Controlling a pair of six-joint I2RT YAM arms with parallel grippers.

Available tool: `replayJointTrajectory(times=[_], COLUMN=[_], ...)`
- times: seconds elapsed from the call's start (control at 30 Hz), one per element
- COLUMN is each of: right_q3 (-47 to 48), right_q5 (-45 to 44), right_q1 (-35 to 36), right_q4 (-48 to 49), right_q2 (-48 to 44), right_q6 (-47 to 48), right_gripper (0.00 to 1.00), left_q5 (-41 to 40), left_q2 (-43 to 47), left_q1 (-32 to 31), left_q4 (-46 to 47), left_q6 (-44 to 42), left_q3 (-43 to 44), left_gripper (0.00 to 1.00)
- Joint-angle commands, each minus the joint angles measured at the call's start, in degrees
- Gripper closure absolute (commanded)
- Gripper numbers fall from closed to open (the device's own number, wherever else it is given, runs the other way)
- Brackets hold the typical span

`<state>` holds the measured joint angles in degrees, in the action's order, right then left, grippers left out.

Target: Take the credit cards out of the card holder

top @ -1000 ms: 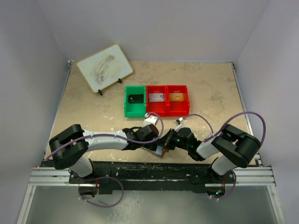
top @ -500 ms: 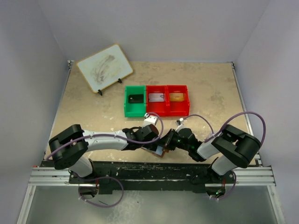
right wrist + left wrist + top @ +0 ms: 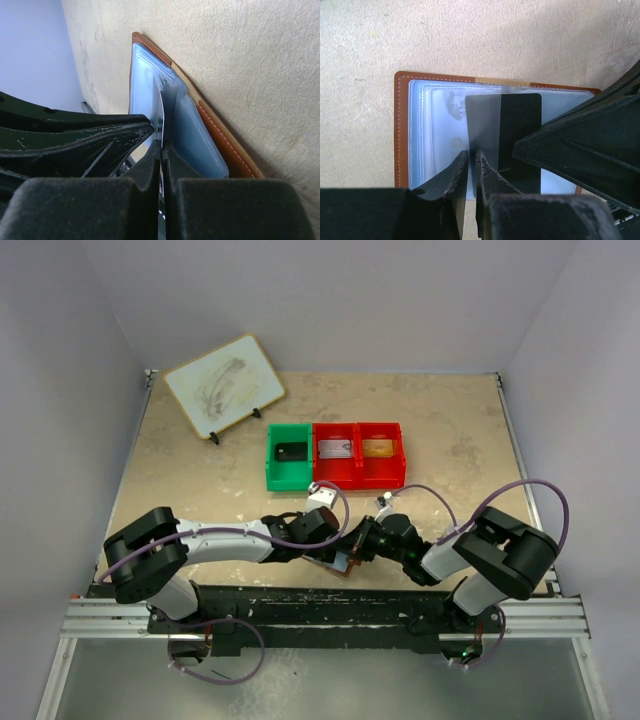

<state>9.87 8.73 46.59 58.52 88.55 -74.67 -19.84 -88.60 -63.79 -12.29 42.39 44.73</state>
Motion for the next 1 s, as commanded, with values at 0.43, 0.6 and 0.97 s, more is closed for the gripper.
replayJointTrajectory(times=[0.43,0.6,0.97], right_q3=[-3.1,-3.1,-4.2], right_q5=[-1.3,-1.9,-3.3], right_q1=[0.5,0.5,0.5], right_q4=[-6.5,-6.3,-12.9], right_q2=[-8.8,-9.6,-19.9], right_q6=[0.1,1.1,6.2], right_gripper=[1.0,1.0,1.0], left_q5=[-3.1,-2.8,-4.4], left_q2=[-0.2,-0.1,3.3], left_q1=[-0.3,-0.3,-0.3], left_q4=[-4.4,-4.1,-3.5], left_q6=[0.6,0.5,1.8], left_q3=[-0.7,-0.2,-1.6], left_gripper=[0.92,0.92,0.91])
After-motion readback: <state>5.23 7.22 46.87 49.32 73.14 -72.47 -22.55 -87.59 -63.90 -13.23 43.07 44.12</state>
